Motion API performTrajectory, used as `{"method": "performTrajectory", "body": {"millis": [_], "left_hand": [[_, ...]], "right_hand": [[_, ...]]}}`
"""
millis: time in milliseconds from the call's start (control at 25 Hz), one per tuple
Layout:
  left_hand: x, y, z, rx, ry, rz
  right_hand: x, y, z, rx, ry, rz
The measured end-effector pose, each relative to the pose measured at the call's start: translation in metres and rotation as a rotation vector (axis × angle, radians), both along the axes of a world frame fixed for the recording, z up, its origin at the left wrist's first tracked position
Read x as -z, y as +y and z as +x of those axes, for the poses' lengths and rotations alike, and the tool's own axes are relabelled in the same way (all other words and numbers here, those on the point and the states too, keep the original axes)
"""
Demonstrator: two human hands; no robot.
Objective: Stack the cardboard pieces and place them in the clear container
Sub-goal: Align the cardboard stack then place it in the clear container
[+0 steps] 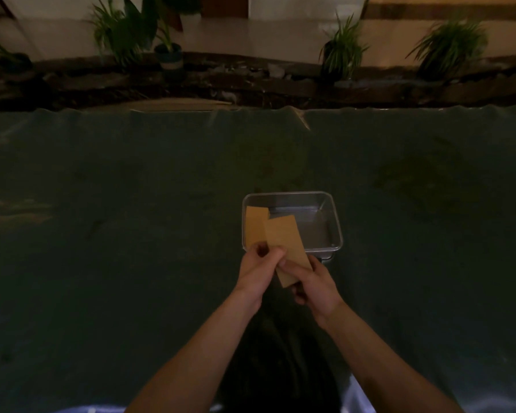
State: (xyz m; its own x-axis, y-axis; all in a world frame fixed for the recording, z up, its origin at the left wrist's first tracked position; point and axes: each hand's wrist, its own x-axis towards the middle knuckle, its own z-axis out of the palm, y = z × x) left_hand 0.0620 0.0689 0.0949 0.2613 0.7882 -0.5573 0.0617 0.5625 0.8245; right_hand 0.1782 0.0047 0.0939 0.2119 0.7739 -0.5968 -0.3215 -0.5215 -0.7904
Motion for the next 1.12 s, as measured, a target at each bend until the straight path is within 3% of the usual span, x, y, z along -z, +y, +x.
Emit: {"method": "performTrajectory", "body": {"millis": [360, 440, 520, 640, 840, 1120], "left_hand": [[-0.013, 0.055, 0.063, 0.024, 0.039, -0.076], [-0.010, 0.074, 0.079, 0.005, 0.057, -0.122], [-0.002, 0.089, 0.092, -0.005, 0.082, -0.175], [0.020, 0.103, 0.110, 0.029, 0.151, -0.223], [0.057, 0.118, 0.138, 0.114, 0.327, -0.306], [0.093, 0.121, 0.159, 0.193, 0.481, -0.304]], "right_hand": [[-0.022, 0.043, 0.070, -0.213, -0.278, -0.025], [-0.021, 0.063, 0.093, -0.173, -0.406, -0.047], [-0.013, 0.083, 0.120, 0.001, -0.532, -0.071], [0.011, 0.111, 0.156, 0.171, -0.357, -0.158], [0.059, 0.130, 0.171, 0.119, 0.133, -0.217], [0.086, 0.137, 0.173, 0.110, 0.239, -0.173]]}}
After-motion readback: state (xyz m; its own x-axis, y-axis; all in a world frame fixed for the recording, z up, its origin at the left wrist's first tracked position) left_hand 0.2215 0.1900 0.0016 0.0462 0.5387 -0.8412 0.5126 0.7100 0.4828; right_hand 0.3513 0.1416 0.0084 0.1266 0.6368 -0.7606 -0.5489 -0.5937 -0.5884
